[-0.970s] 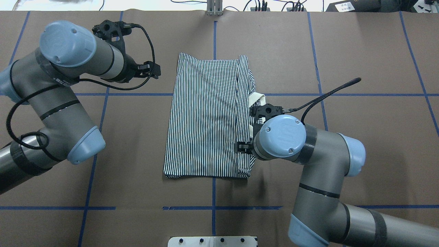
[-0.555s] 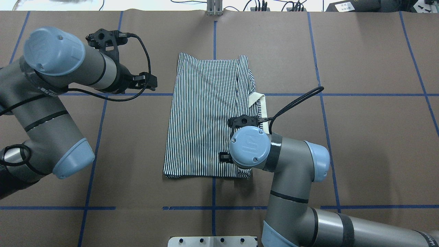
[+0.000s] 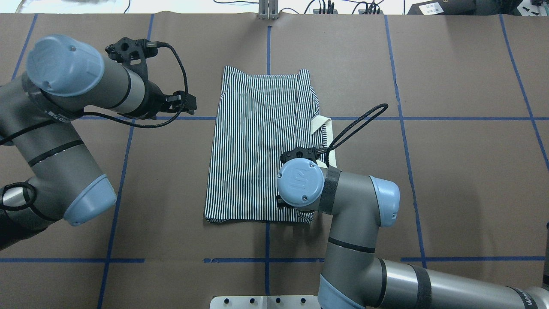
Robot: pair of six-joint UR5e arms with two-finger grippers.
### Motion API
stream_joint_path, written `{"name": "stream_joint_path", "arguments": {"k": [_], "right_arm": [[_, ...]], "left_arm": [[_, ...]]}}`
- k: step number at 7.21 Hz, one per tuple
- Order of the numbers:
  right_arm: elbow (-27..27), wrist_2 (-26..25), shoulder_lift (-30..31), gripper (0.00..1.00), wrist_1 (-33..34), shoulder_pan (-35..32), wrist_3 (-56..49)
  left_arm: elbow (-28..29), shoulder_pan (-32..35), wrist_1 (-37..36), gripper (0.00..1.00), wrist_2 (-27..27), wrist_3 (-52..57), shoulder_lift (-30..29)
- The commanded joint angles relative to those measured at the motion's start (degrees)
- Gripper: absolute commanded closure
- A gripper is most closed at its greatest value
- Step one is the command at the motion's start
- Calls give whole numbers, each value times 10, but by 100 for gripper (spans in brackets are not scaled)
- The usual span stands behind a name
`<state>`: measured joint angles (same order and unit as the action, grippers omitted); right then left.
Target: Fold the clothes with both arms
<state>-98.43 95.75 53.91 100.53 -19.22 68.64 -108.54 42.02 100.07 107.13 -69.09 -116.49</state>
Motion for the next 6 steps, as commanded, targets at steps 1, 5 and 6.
{"name": "stream_joint_path", "arguments": {"k": [1, 5, 6], "right_arm": [[5, 1, 5, 0, 8, 0, -10], [-14, 3, 17, 0, 76, -20, -68], [-51, 3, 52, 0, 77, -22, -69]], "left_arm": [[0, 0, 2, 0, 0, -1, 0], [1, -1, 4, 0, 1, -2, 0], [1, -1, 4, 0, 1, -2, 0]]}}
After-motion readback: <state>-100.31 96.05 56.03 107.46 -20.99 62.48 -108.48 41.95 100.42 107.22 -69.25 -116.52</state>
